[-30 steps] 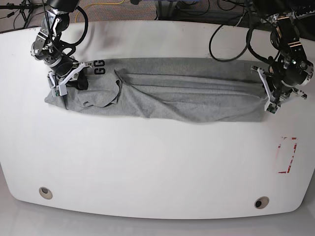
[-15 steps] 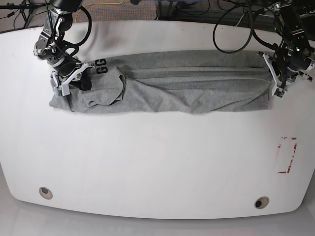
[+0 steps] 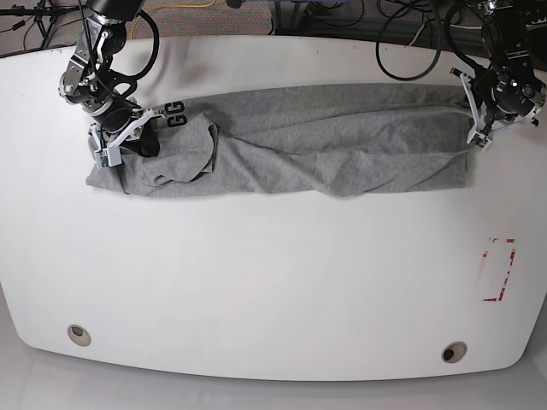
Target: Fold the T-shirt properly
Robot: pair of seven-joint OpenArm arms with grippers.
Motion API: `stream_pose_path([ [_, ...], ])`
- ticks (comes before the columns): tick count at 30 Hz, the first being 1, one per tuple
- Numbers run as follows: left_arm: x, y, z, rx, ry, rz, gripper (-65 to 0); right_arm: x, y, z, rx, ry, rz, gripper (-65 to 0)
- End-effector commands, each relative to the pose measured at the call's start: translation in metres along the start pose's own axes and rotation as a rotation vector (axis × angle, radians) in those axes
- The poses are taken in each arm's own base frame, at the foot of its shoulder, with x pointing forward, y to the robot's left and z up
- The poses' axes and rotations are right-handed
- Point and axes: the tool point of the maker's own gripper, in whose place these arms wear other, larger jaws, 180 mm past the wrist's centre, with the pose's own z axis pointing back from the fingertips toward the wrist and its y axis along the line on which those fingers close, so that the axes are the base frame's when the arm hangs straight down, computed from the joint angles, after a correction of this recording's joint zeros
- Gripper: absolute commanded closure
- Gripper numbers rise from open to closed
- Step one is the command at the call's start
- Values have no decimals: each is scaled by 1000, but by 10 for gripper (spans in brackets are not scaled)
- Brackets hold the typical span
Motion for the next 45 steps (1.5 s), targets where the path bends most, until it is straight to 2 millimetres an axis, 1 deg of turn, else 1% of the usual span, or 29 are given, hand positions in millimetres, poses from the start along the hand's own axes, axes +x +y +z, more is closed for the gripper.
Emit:
stream_pose_path([
  [1,6,7,3,17,-19,-13,-296,-8,-9,7,-50,75,52,-52],
  [2,6,7,3,17,-19,-13,-325,-4,-8,9,-52,67,66,-54],
  [4,7,7,3,16,-21,-14,-364,-2,-6,14,-58,77,91,-54],
  [9,15,7,10,28,-51,-27,-367,14,4,24,-70,94,160,-57],
  [12,23,9,18,50,-80,-36,-367,25,13,31,-81,90,193,-57],
  [14,27,11,24,66,-94,-44,-367,32,17,35,-90,85,218,-71],
  [15,31,13,31,86,-106,-50,-367,38,20,39,-97,77,239,-101],
  [16,34,15,34,94,-113,-51,-367,42,22,41,-100,73,250,-122],
  [17,38,17,38,104,-123,-53,-367,46,24,43,-105,69,265,-157],
  [19,43,18,40,109,-132,-54,-367,50,29,46,-106,64,277,-222],
  [20,46,19,41,109,-141,-51,-367,52,31,47,-110,61,281,-265],
  [22,54,23,44,114,-165,-43,-365,56,35,50,-115,54,289,-320],
  [23,57,26,46,119,-178,-36,-365,60,36,51,-120,47,298,-347],
  [25,62,32,50,131,-195,-19,-365,65,40,53,-118,37,305,-373],
  [26,64,34,51,134,-204,-8,-365,66,43,53,-115,34,310,-374],
  [28,76,34,54,128,-247,34,-365,71,46,56,-118,25,325,-363],
  [29,78,33,54,127,-252,42,-364,71,47,57,-119,25,327,-361],
  [30,86,33,54,119,-277,75,-354,70,51,55,-112,25,318,-355],
  [32,93,29,51,94,-297,101,-324,70,57,53,-95,20,308,-354],
  [35,104,19,43,52,-317,130,-251,70,68,49,-55,10,308,-342],
  [37,105,15,36,39,-311,142,-211,70,75,47,-31,8,310,-331],
  [39,107,9,30,30,-308,143,-186,67,81,45,-9,14,312,-315],
  [41,110,2,23,22,-303,123,-175,62,88,44,16,20,309,-301],
  [42,111,-2,20,16,-301,111,-174,57,90,44,26,33,306,-296],
  [45,102,-12,7,6,-259,81,-172,41,96,45,52,67,296,-284],
])
